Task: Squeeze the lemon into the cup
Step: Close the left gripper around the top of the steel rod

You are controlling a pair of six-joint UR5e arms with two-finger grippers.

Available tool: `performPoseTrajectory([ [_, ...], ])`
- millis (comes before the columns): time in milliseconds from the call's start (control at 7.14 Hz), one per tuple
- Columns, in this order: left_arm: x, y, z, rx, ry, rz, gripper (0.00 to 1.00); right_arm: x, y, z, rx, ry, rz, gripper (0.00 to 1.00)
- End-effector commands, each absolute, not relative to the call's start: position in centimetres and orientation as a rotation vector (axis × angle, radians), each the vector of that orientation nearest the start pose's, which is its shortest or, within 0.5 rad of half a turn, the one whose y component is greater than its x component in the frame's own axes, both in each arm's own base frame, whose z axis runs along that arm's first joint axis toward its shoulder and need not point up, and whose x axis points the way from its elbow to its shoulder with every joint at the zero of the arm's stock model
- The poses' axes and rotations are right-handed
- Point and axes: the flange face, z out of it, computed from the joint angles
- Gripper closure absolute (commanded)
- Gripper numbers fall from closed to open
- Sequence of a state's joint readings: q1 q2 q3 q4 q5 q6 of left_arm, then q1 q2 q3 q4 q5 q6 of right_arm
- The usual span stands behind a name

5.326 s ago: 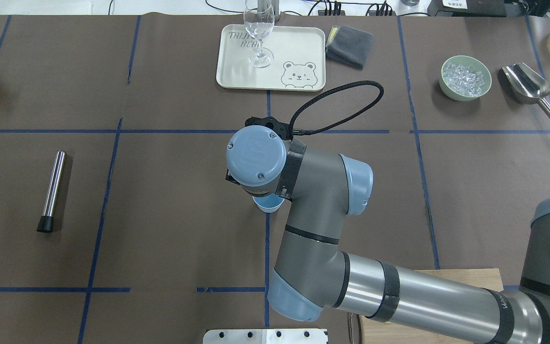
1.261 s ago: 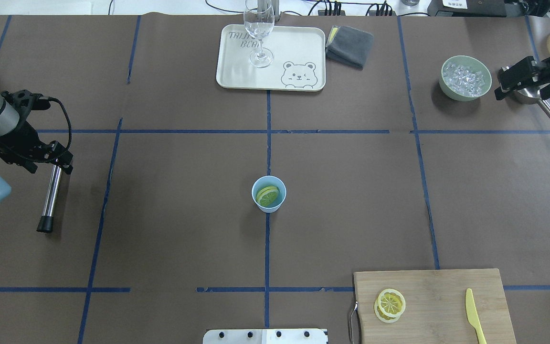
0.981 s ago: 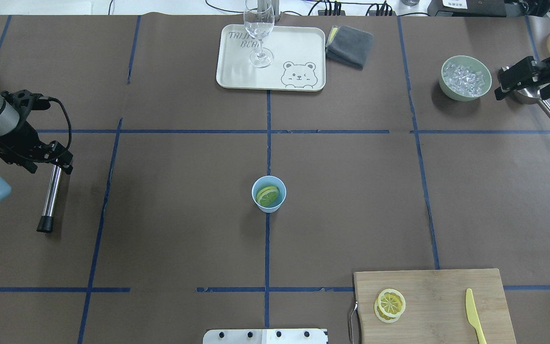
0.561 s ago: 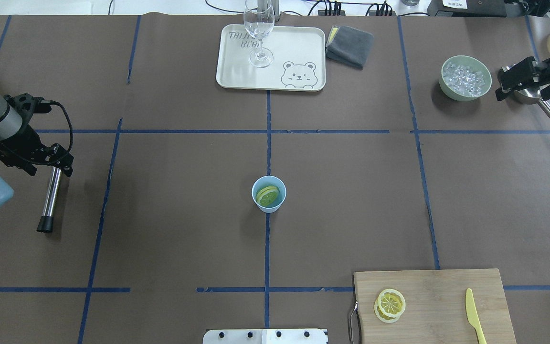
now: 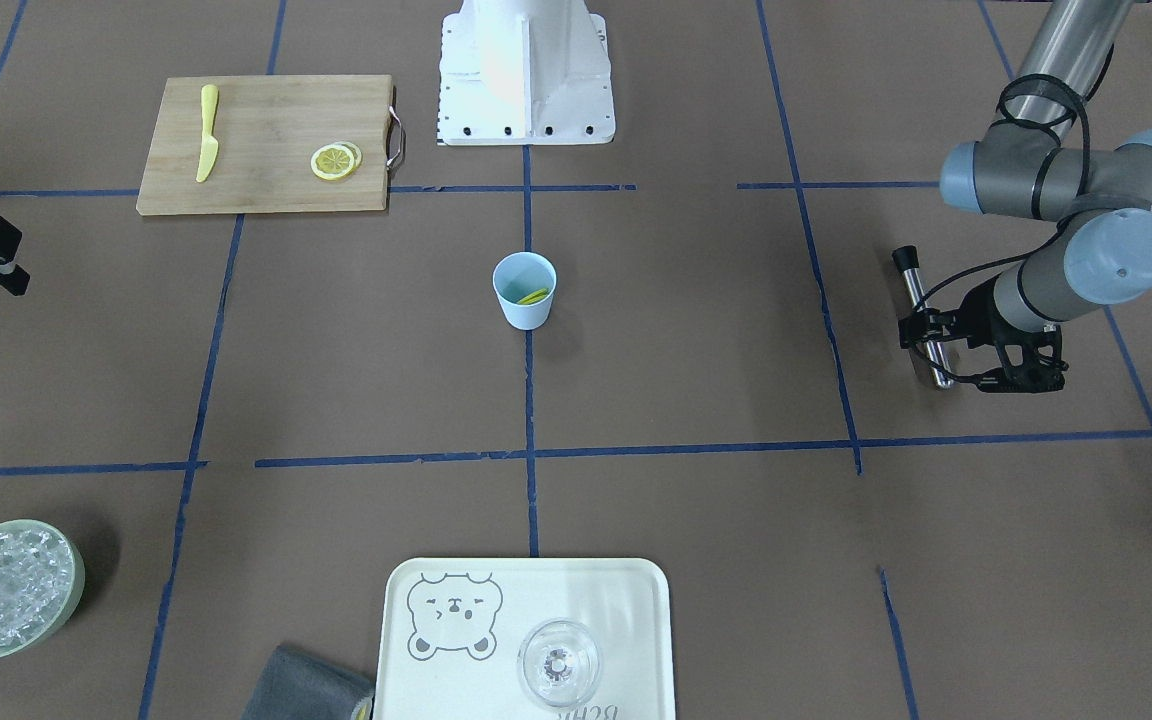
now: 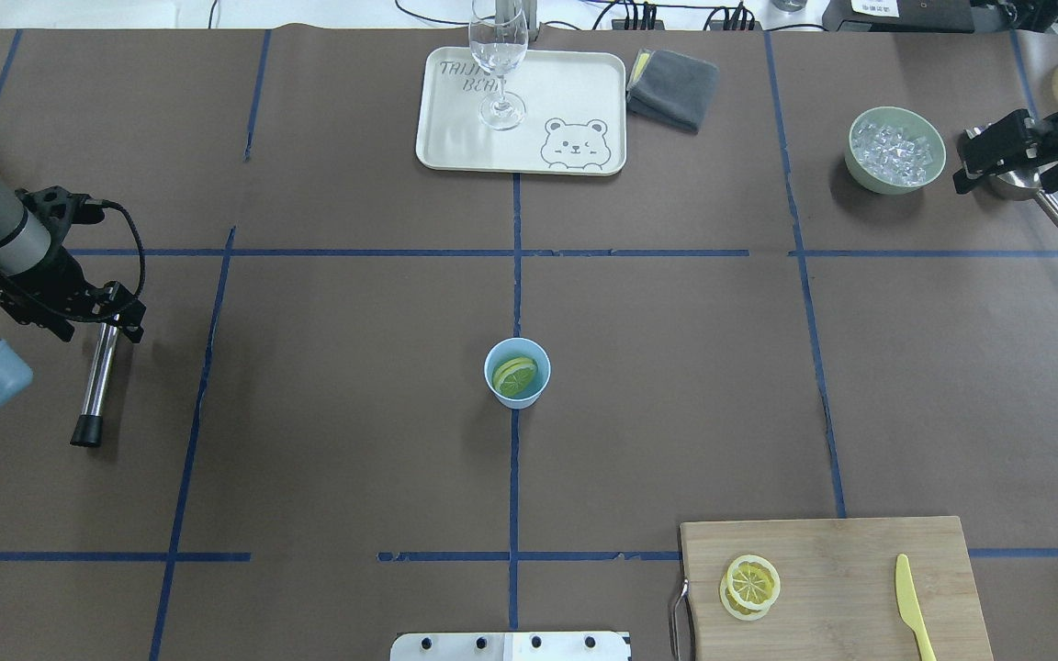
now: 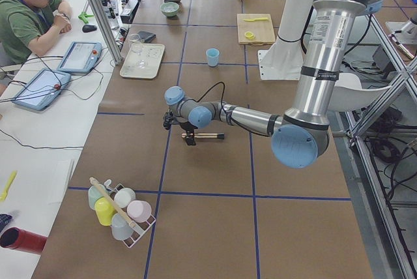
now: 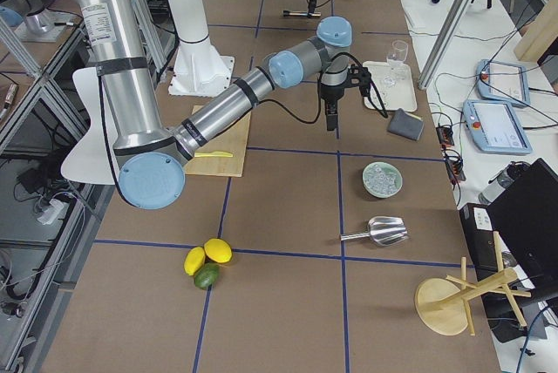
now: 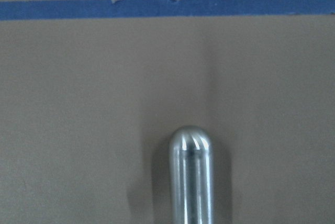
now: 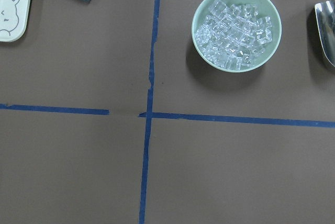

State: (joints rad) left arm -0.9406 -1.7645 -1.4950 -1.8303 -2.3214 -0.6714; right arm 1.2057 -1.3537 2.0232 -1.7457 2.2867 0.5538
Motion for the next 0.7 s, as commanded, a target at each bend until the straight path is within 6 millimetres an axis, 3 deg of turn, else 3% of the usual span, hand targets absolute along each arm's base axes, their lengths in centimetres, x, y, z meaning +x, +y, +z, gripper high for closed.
performPoseTrajectory([
  [0,29.65,-51.59,56.57,-0.165,0.805,0.1,0.16,-12.32,-51.28,35.32,0.113,-0.836,0.001,0.0],
  [420,29.65,-51.58,56.34,-0.162,0.807,0.1,1.0,-12.34,-51.3,35.23,0.114,-0.838,0.0,0.0],
  [561,29.52,-51.58,56.3,-0.161,0.806,0.099,1.0,-12.34,-51.3,35.23,0.114,-0.838,0.0,0.0],
])
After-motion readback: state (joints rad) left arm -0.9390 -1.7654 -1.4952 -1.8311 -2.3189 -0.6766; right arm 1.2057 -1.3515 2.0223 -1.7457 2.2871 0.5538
